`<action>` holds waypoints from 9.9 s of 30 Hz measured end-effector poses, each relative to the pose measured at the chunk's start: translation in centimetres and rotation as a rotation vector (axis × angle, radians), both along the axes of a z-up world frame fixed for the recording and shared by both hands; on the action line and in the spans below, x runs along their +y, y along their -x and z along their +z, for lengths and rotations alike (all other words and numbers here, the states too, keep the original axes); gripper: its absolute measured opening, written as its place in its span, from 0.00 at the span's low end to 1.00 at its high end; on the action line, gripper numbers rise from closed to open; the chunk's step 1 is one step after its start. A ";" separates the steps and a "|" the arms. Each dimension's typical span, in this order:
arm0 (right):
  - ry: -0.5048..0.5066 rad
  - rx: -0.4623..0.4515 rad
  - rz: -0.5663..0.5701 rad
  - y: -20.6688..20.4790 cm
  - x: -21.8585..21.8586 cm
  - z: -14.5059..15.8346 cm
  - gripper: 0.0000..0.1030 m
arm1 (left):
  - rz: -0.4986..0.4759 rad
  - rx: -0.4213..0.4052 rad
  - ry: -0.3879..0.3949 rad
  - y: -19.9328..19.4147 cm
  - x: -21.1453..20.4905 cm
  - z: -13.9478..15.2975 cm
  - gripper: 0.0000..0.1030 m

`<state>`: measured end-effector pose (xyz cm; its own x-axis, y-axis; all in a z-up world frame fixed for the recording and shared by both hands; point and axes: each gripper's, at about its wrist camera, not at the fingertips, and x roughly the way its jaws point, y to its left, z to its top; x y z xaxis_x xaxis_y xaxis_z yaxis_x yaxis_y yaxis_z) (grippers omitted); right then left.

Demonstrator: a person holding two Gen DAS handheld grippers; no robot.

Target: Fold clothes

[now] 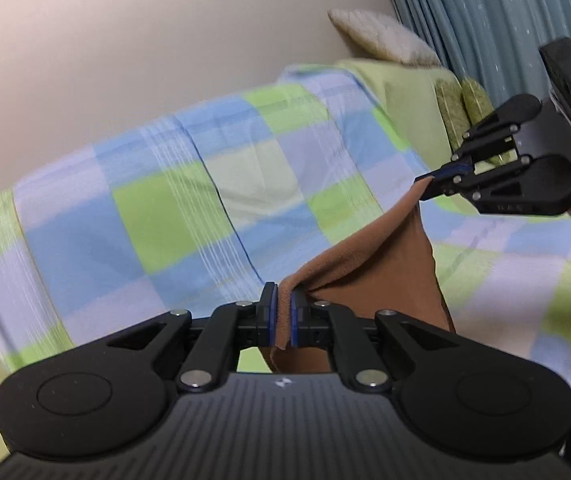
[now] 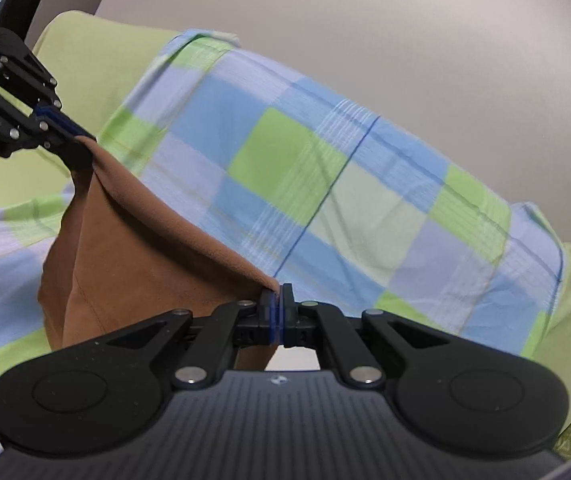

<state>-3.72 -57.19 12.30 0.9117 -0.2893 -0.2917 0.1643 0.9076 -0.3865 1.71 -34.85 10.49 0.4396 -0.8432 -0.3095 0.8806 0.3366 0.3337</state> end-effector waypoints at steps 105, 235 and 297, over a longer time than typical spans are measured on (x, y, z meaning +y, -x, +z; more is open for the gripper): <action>0.147 0.562 0.246 18.2 16.3 -16.7 0.00 | -0.333 -0.053 -0.564 14.8 7.9 -21.5 0.05; -0.474 0.126 0.022 6.4 -6.4 -8.0 0.01 | -0.202 0.118 -0.387 -6.1 -8.7 -11.4 0.00; -1.114 0.199 -0.222 11.9 -8.6 -22.9 0.02 | -0.249 0.411 -0.388 1.6 -4.5 -23.2 0.19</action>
<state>-15.58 -65.78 -10.59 0.7820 0.0709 -0.6192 0.3891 0.7206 0.5739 0.10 -39.35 -12.73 0.0239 -0.6968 -0.7169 0.9996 0.0264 0.0076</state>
